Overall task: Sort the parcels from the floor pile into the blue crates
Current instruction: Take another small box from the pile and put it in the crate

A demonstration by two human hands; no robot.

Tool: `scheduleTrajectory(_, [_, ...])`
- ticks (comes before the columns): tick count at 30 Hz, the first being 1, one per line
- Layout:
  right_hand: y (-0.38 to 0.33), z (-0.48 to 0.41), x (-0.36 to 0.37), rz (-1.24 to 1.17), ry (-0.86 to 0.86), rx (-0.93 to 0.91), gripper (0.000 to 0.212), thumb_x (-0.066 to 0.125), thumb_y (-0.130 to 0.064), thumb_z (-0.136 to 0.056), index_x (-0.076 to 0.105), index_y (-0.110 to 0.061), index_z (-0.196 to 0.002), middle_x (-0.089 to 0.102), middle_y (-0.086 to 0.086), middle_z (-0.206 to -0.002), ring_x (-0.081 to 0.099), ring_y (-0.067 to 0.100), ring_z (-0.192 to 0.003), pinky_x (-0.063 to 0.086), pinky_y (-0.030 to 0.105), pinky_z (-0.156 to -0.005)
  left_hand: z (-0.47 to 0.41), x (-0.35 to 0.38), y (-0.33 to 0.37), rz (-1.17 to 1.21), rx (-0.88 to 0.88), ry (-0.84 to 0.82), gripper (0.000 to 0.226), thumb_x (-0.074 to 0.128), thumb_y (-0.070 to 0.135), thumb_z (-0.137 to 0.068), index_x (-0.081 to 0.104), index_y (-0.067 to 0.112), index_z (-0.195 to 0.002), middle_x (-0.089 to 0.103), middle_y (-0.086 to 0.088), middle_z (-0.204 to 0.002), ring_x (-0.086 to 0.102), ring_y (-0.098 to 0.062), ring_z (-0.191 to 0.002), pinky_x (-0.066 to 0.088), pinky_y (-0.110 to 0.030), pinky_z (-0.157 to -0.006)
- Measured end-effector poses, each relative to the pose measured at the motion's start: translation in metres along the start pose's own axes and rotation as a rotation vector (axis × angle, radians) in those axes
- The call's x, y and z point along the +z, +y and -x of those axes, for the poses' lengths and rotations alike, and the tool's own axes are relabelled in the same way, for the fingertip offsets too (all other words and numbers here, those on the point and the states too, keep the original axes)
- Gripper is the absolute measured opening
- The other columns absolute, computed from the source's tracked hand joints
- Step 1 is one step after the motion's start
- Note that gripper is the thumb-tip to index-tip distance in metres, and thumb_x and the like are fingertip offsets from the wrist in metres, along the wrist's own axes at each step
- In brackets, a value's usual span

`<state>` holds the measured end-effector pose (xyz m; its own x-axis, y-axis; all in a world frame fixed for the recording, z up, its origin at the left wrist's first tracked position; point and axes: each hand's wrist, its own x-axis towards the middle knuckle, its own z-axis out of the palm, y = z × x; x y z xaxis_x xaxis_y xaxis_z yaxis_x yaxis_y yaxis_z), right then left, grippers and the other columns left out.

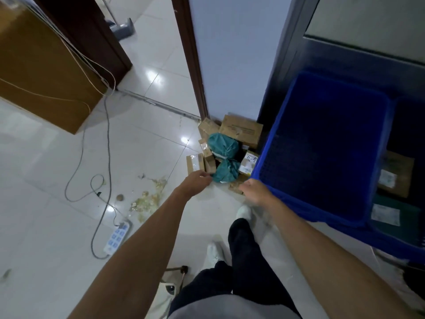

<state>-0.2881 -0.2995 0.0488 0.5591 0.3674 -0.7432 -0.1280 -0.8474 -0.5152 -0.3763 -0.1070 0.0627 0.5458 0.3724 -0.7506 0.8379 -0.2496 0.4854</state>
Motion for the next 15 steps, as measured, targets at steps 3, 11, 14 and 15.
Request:
scheduleTrajectory(3, [-0.009,-0.032,-0.003,-0.077,-0.046,0.016,0.031,0.055,-0.036,-0.089,0.050,-0.012,-0.071,0.048,0.011,-0.071,0.049,0.025,-0.071,0.030,0.035,-0.068,-0.034,-0.015,0.002,0.018,-0.045,0.043,0.023,0.060,0.033,-0.089,0.068,0.022,-0.108,0.067,-0.008,-0.119,0.062,-0.028,-0.112,0.050,-0.036,-0.096])
scheduleTrajectory(11, [-0.021,-0.104,-0.010,-0.134,-0.094,0.093,0.032,0.056,-0.038,-0.094,0.047,-0.017,-0.072,0.045,0.006,-0.071,0.046,0.021,-0.068,0.030,0.034,-0.064,-0.103,-0.039,0.029,-0.033,-0.070,-0.012,0.026,0.059,0.035,-0.091,0.067,0.025,-0.114,0.065,-0.006,-0.122,0.061,-0.026,-0.110,0.050,-0.045,-0.102])
scheduleTrajectory(14, [-0.018,-0.127,-0.001,-0.160,-0.068,0.166,0.042,0.058,-0.036,-0.095,0.049,-0.007,-0.065,0.046,0.018,-0.066,0.054,0.029,-0.064,0.029,0.034,-0.061,-0.134,-0.048,0.025,-0.074,-0.094,-0.040,0.027,0.059,0.036,-0.092,0.066,0.025,-0.116,0.064,-0.005,-0.126,0.060,-0.025,-0.113,0.049,-0.043,-0.102])
scheduleTrajectory(15, [-0.016,-0.134,0.005,-0.171,-0.062,0.178,0.043,0.057,-0.035,-0.096,0.045,-0.010,-0.063,0.042,0.015,-0.064,0.050,0.027,-0.062,0.027,0.034,-0.061,-0.146,-0.051,0.022,-0.087,-0.096,-0.048,0.029,0.058,0.035,-0.093,0.065,0.023,-0.118,0.063,-0.005,-0.128,0.059,-0.025,-0.114,0.048,-0.042,-0.102])
